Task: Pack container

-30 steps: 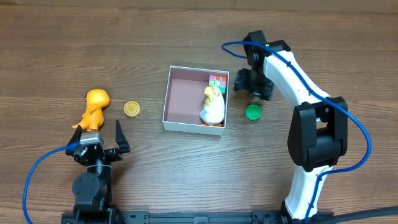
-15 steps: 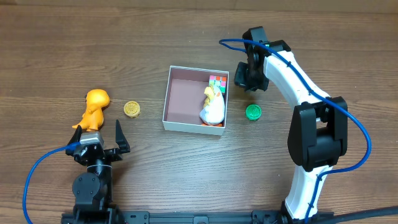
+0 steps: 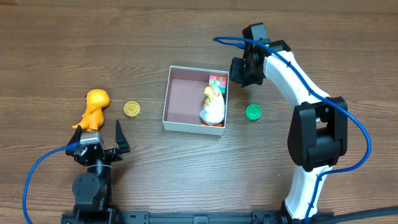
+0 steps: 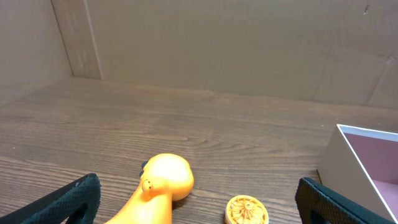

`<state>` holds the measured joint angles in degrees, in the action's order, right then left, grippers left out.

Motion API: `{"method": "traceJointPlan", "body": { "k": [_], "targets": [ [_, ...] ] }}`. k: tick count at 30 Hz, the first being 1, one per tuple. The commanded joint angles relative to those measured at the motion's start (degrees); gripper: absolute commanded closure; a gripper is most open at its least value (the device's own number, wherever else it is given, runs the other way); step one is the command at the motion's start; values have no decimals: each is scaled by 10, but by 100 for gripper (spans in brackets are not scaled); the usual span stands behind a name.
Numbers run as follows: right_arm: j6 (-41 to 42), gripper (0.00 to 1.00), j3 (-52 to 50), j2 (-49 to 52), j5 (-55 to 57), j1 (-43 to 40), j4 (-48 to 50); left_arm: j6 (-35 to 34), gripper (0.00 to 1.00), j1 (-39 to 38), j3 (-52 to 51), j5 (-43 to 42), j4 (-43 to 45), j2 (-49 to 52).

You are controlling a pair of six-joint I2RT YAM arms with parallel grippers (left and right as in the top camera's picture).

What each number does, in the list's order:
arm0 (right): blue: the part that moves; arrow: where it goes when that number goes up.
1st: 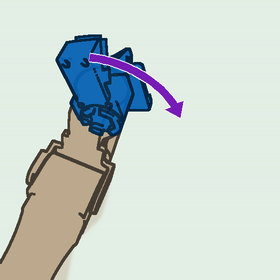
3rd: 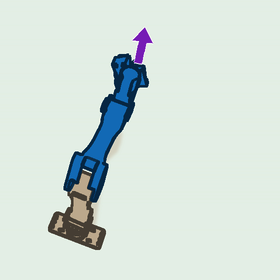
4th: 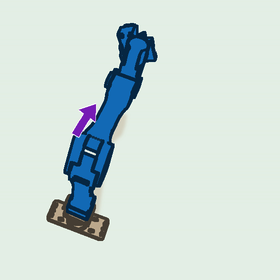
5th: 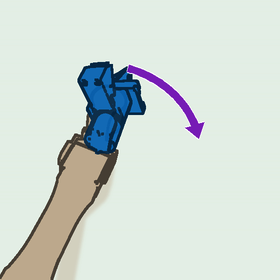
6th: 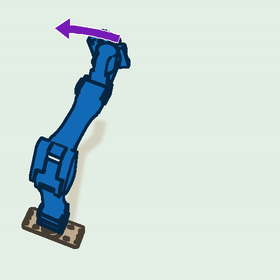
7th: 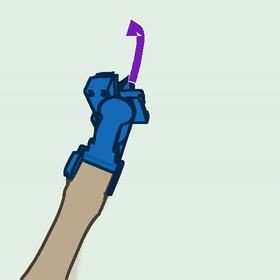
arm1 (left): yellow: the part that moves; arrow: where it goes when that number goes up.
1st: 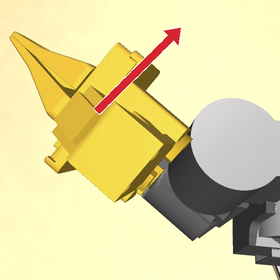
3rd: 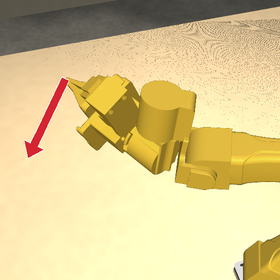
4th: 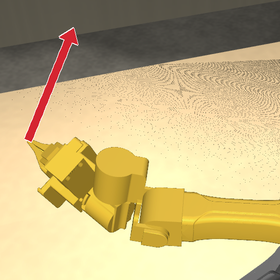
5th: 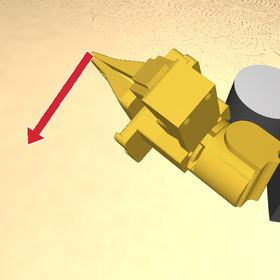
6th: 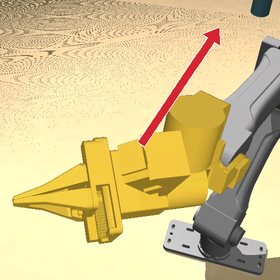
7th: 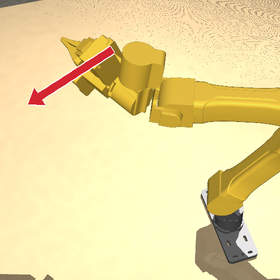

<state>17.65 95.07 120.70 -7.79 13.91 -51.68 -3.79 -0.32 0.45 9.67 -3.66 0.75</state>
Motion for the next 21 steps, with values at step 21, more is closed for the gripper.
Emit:
{"method": "traceJointPlan", "body": {
  "k": [21],
  "targets": [
    [-107,96,-1,-22,-147,0,37,15,0,4,-2,-3,1,-1]
  ]
}}
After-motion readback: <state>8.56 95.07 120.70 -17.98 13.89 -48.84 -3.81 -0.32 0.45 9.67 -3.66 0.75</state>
